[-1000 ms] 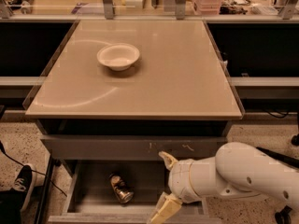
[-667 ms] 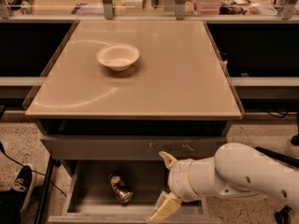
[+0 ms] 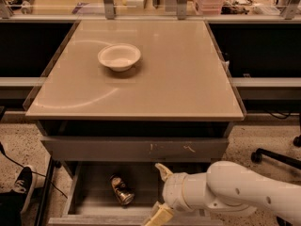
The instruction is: Pick orange can from middle drawer and place on counter
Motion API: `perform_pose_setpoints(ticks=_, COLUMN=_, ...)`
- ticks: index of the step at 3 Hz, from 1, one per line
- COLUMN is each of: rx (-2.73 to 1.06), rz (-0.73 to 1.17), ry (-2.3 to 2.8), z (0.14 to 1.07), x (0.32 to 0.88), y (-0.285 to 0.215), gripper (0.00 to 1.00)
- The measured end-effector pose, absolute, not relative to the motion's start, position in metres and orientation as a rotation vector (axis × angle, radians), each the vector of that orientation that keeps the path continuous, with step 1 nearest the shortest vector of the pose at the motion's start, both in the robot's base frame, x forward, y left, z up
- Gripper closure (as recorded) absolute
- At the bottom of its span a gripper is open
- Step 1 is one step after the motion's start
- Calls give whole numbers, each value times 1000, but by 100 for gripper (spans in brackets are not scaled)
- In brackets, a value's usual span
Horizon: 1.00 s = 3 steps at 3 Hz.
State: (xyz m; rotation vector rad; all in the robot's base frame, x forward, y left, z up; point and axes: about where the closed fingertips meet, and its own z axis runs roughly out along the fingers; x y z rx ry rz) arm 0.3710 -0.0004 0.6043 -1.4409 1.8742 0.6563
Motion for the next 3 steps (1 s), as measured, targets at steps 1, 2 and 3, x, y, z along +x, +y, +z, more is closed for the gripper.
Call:
perform_pose_setpoints(ticks=1, rx=-1457, rz=764, ry=1834, z=553, x=384, y=37, gripper=0)
perform_pose_setpoints(ticks=2, rx=-1459, rz=879, ry=1788, z=495, x=411, y=89, gripper=0)
perform_pose_setpoints(ticks=3, rx=-1458, rz=887, ry=1788, z=493, x=411, y=91, gripper=0)
